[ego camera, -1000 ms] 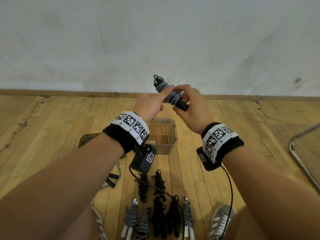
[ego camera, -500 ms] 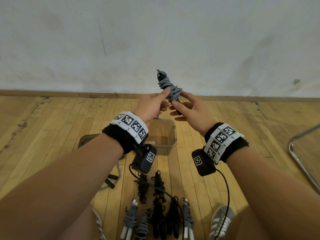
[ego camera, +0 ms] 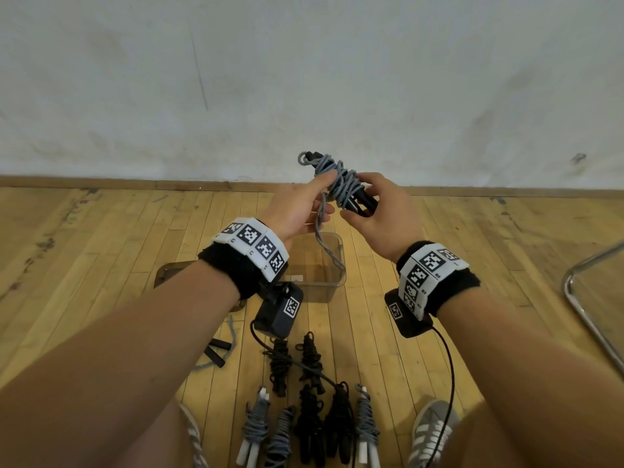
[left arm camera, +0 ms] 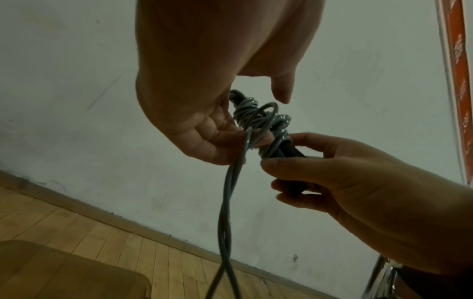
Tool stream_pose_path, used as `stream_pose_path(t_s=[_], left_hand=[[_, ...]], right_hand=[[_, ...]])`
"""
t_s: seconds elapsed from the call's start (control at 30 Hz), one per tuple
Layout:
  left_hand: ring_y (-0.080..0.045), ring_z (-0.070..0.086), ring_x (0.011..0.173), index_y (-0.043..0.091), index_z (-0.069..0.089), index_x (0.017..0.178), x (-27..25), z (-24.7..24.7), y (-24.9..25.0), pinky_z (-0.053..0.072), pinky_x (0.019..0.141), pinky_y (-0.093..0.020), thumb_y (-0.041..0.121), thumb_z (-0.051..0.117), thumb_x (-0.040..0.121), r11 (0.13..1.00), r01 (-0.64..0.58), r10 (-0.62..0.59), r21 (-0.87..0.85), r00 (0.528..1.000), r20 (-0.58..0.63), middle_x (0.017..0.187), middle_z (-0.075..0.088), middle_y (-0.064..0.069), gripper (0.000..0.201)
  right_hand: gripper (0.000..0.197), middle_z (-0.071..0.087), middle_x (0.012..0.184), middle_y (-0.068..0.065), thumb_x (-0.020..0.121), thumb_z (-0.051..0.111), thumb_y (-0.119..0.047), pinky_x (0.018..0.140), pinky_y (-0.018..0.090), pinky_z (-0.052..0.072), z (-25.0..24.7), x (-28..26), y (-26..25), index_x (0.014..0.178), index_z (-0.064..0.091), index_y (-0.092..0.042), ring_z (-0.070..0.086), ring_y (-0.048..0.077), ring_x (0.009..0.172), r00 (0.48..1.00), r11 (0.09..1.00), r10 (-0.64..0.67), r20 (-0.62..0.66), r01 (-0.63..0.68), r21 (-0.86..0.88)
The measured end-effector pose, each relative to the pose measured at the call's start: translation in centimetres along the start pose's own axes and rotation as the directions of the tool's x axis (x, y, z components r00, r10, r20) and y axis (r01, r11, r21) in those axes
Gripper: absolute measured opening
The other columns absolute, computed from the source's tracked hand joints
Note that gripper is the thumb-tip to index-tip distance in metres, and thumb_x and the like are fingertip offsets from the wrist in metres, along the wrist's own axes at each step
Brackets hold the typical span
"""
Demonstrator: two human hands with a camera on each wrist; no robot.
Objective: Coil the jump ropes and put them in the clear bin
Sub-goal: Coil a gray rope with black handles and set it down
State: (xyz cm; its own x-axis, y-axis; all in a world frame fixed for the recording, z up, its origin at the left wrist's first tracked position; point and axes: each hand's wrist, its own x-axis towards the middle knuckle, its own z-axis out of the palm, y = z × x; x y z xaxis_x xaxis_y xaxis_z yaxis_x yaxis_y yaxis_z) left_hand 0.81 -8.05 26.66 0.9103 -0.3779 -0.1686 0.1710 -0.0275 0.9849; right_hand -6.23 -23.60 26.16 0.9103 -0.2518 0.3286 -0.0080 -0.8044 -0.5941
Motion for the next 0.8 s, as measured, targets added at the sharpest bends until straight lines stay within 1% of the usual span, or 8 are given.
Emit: stream_pose_path(t_s=[0.13,0.27,0.37,0.47,0.53,0.63,0.7,0.8], left_hand=[[-0.013,0.060,0.060,0.014,0.075,0.082,-0.2,0.3,-0.3,0.056,0.066,-0.031,0.063,0.074,0.082,0.999,-0.043,0.045,0.031,0.998,-0.055,0.069,0.066,-0.001,0.049],[-0.013,0.059,0.062,0.008,0.076,0.092,-0.1,0.3,-0.2,0.054,0.070,-0.032,0.060,0.074,0.085,0.998,-0.056,0.056,0.013,0.997,-0.050,0.073,0.065,0.000,0.052],[-0.013,0.063,0.065,0.009,0.076,0.096,0.1,0.3,-0.3,0.053,0.071,-0.031,0.059,0.071,0.088,0.998,-0.052,0.053,0.020,0.997,-0.051,0.077,0.069,-0.002,0.050],[-0.018,0.071,0.074,0.014,0.075,0.103,0.1,0.5,-0.3,0.059,0.079,-0.035,0.061,0.066,0.091,0.996,-0.075,0.076,0.042,0.997,-0.025,0.085,0.076,-0.009,0.049],[-0.020,0.071,0.073,0.014,0.071,0.099,0.0,0.5,0.0,0.061,0.080,-0.037,0.059,0.065,0.093,0.998,-0.047,0.047,0.045,0.999,-0.003,0.083,0.073,-0.010,0.046],[-0.015,0.067,0.065,0.018,0.068,0.092,0.1,0.2,0.3,0.057,0.069,-0.030,0.059,0.065,0.092,0.995,0.015,-0.016,0.097,1.000,0.012,0.080,0.069,-0.005,0.042],[-0.011,0.063,0.058,0.017,0.070,0.092,0.2,0.0,0.1,0.054,0.064,-0.028,0.058,0.068,0.091,0.992,0.041,-0.040,0.116,0.999,-0.011,0.079,0.069,-0.003,0.041],[-0.008,0.060,0.051,0.009,0.071,0.100,0.3,0.0,-0.3,0.055,0.062,-0.028,0.044,0.074,0.091,0.997,0.050,-0.047,0.064,0.998,-0.047,0.084,0.073,-0.005,0.037]], right_hand=[[0.052,0.062,0.093,-0.003,0.083,0.079,-0.022,0.059,0.022,0.046,0.6,-0.1,0.0,0.122,0.045,-0.028,0.064,0.013,0.076,0.999,0.994,-0.038,0.022,0.035,0.106],[0.063,0.071,0.094,0.006,0.091,0.071,-0.016,0.067,0.040,0.063,0.3,-0.1,0.1,0.137,0.033,-0.034,0.073,0.026,0.075,0.987,0.915,0.033,0.155,-0.092,0.393],[0.056,0.071,0.097,0.010,0.100,0.060,-0.011,0.064,0.034,0.061,0.2,-0.1,0.0,0.148,0.034,-0.023,0.075,0.023,0.074,0.970,0.846,0.054,0.237,-0.171,0.505],[0.050,0.067,0.092,0.001,0.102,0.055,-0.011,0.058,0.027,0.057,0.1,0.0,0.3,0.148,0.037,-0.022,0.068,0.009,0.064,0.986,0.905,0.012,0.166,-0.082,0.418],[0.052,0.066,0.090,-0.004,0.102,0.054,-0.014,0.059,0.034,0.059,0.2,0.1,0.7,0.148,0.035,-0.028,0.067,0.013,0.062,0.994,0.943,-0.005,0.113,-0.033,0.332],[0.054,0.065,0.084,-0.002,0.101,0.052,-0.016,0.060,0.047,0.057,0.6,0.1,1.2,0.148,0.031,-0.035,0.065,0.020,0.064,0.997,0.979,-0.026,0.073,0.010,0.204],[0.057,0.061,0.079,-0.003,0.101,0.050,-0.013,0.052,0.039,0.048,0.6,0.2,1.5,0.149,0.030,-0.036,0.060,0.018,0.059,0.998,0.990,-0.020,0.061,0.012,0.139],[0.061,0.059,0.082,-0.006,0.097,0.051,-0.013,0.053,0.030,0.039,0.7,0.4,1.6,0.150,0.028,-0.036,0.056,0.014,0.059,0.998,0.999,-0.003,0.063,0.000,0.044]])
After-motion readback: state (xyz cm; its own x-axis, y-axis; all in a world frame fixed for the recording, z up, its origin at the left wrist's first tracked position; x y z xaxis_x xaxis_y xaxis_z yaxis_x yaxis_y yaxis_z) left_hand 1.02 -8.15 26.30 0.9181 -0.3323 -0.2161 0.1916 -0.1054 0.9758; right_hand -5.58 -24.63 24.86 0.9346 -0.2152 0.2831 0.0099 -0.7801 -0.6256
